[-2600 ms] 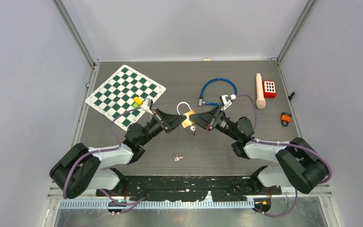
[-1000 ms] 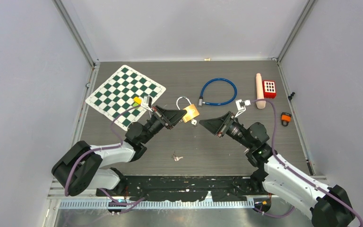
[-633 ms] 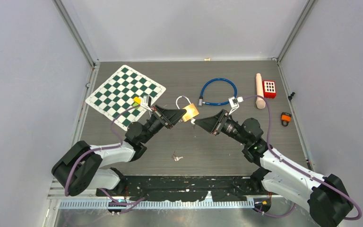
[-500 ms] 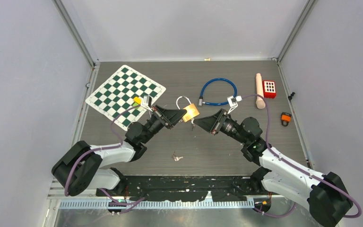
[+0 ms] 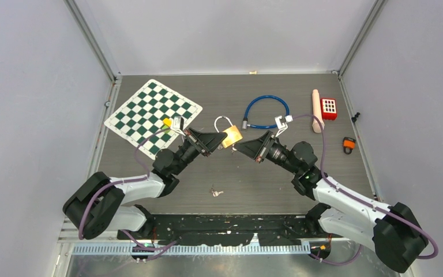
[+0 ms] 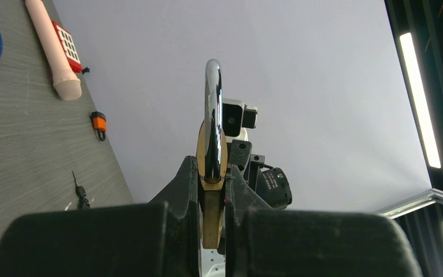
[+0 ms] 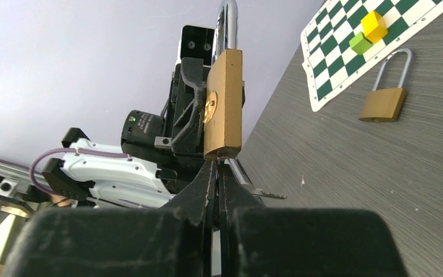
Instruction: Unlock with the key
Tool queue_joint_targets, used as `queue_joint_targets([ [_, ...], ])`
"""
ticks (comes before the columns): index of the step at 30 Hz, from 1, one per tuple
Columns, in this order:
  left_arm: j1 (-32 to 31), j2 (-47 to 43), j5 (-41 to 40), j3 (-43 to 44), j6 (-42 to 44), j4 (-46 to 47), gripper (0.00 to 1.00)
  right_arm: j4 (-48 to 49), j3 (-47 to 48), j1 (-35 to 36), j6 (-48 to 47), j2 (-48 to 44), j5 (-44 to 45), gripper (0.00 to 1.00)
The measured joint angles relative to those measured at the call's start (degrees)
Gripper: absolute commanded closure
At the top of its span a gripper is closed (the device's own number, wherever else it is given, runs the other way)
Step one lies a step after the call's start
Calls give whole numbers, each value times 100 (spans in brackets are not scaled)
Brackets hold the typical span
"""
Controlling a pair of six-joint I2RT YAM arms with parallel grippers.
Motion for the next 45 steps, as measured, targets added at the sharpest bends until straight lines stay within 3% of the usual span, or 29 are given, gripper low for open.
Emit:
queue_joint_targets([
  [6,-24,-140,-229,0,129,28,100,763,-11,-7,549,435,-20,95],
  [23,-142,-938,-221,-9,730,310,100,4568,-28,-48,3215,2271,-741,95],
  [25,-140,-955,-219,-9,772,289,100,4570,0,-50,3412,2304,-782,95],
  [27,-140,-979,-197,-9,776,313,100,4575,31,-55,3508,2304,-826,89],
  [33,-155,-905,-240,-59,503,472,100,4553,59,-50,3539,2304,-841,49],
  [37,-114,-439,-402,-289,-70,667,100,4406,-138,-79,3156,2181,-715,37],
  [41,-74,15,-551,-358,-514,573,100,3388,-391,-168,2487,1576,-597,30],
  [45,-31,140,-592,-356,-697,457,100,1812,-446,-197,1320,304,-404,27],
])
